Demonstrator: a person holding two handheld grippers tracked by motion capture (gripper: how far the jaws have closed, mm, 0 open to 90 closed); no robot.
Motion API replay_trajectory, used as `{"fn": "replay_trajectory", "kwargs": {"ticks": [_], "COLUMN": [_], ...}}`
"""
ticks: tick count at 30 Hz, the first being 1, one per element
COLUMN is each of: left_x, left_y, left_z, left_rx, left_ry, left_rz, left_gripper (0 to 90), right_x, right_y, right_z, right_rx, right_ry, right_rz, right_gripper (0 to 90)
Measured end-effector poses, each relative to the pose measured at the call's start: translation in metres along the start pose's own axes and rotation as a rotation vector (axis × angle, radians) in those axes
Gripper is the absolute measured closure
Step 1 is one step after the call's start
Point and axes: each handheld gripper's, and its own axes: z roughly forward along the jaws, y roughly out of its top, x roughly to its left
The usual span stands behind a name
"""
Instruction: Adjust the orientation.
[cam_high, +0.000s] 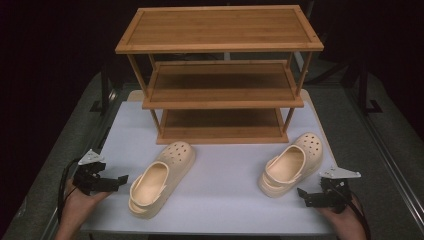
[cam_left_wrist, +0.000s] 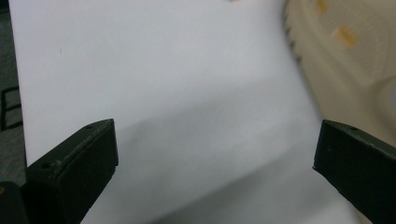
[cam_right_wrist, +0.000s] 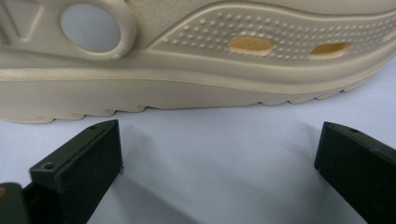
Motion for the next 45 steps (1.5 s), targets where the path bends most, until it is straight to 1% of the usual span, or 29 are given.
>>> {"fn": "replay_trajectory", "kwargs": {"ticks": [5,6,7,8,10,14,18,19,20,21,22,23,24,26,28,29,30,31,32,33,34,35,36,38,41,42,43,44,45], "left_x": [-0.003,-0.003,-0.005,-0.005,-0.004,-0.004,-0.004,-0.004,-0.004,-0.004,-0.004,-0.004,-0.004,-0.004,-0.004,-0.004,-0.004,-0.004,-0.004,-0.004,-0.004,-0.004,-0.004,-0.004,-0.004,-0.004,-0.004,-0.004,-0.004], "left_y": [-0.009,-0.009,-0.012,-0.012,-0.017,-0.017,-0.017,-0.017,-0.017,-0.017,-0.017,-0.017,-0.018,-0.018,-0.018,-0.018,-0.018,-0.018,-0.018,-0.018,-0.018,-0.018,-0.018,-0.018,-0.018,-0.018,-0.018,-0.018,-0.018], "left_z": [0.017,0.017,0.018,0.018,0.018,0.018,0.018,0.018,0.018,0.018,0.018,0.018,0.018,0.018,0.018,0.018,0.018,0.018,0.018,0.018,0.018,0.018,0.018,0.018,0.018,0.018,0.018,0.018,0.018], "left_rx": [0.045,0.045,0.013,0.013,-0.030,-0.029,-0.030,-0.030,-0.031,-0.031,-0.031,-0.031,-0.033,-0.033,-0.034,-0.034,-0.034,-0.035,-0.035,-0.035,-0.035,-0.035,-0.036,-0.035,-0.034,-0.034,-0.034,-0.034,-0.034], "left_ry": [0.007,0.007,0.016,0.016,0.007,0.007,0.007,0.007,0.008,0.008,0.007,0.007,0.008,0.008,0.006,0.006,0.006,0.006,0.006,0.006,0.006,0.006,0.006,0.006,0.005,0.005,0.004,0.004,0.005], "left_rz": [0.028,0.028,0.050,0.050,0.056,0.056,0.055,0.055,0.056,0.055,0.056,0.056,0.055,0.054,0.052,0.052,0.052,0.053,0.052,0.051,0.051,0.051,0.051,0.051,0.051,0.051,0.051,0.051,0.051], "left_gripper": [0.0,0.0,0.0,0.0,0.0,0.0,0.0,0.0,0.0,0.0,0.0,0.0,0.0,0.0,0.0,0.0,0.0,0.0,0.0,0.0,0.0,0.0,0.0,0.0,0.0,0.0,0.0,0.0,0.0], "right_x": [0.000,0.000,0.000,0.000,0.000,0.000,0.000,0.002,0.003,0.003,0.004,0.004,0.002,-0.001,-0.002,-0.001,-0.001,-0.001,-0.001,-0.003,-0.006,-0.008,-0.011,-0.018,-0.029,-0.029,-0.035,-0.035,-0.042], "right_y": [0.001,0.001,0.001,0.001,0.001,0.001,0.002,0.003,0.005,0.006,0.006,0.006,0.006,0.007,0.009,0.011,0.011,0.012,0.013,0.016,0.018,0.020,0.023,0.027,0.035,0.035,0.041,0.041,0.049], "right_z": [0.000,0.000,0.000,0.000,0.000,0.000,0.000,-0.001,-0.004,-0.006,-0.008,-0.008,-0.011,-0.015,-0.018,-0.020,-0.020,-0.022,-0.023,-0.025,-0.026,-0.027,-0.029,-0.032,-0.035,-0.035,-0.036,-0.036,-0.036], "right_rx": [0.008,0.005,0.006,0.006,0.007,0.005,0.019,0.031,0.043,0.043,0.041,0.041,0.045,0.035,0.039,0.039,0.039,0.037,0.034,0.025,0.025,0.021,0.011,-0.004,-0.027,-0.027,-0.030,-0.030,-0.032], "right_ry": [-0.003,0.000,-0.001,-0.001,-0.001,0.000,-0.005,-0.013,-0.010,-0.009,-0.012,-0.012,-0.010,-0.009,0.003,0.001,0.001,0.004,0.010,0.011,0.018,0.022,0.020,0.035,0.042,0.042,0.036,0.036,0.030], "right_rz": [0.003,0.004,0.004,0.004,0.003,0.006,0.011,0.018,0.021,0.020,0.021,0.021,0.027,0.030,0.042,0.037,0.037,0.031,0.028,0.022,0.027,0.035,0.041,0.058,0.081,0.081,0.085,0.085,0.092], "right_gripper": [0.3,0.3,0.2,0.2,0.2,0.3,0.9,2.5,10.7,15.6,18.5,18.5,29.5,42.1,57.0,62.2,62.2,67.2,73.6,83.8,87.8,89.7,89.8,89.8,89.7,89.7,89.7,89.7,89.7]}}
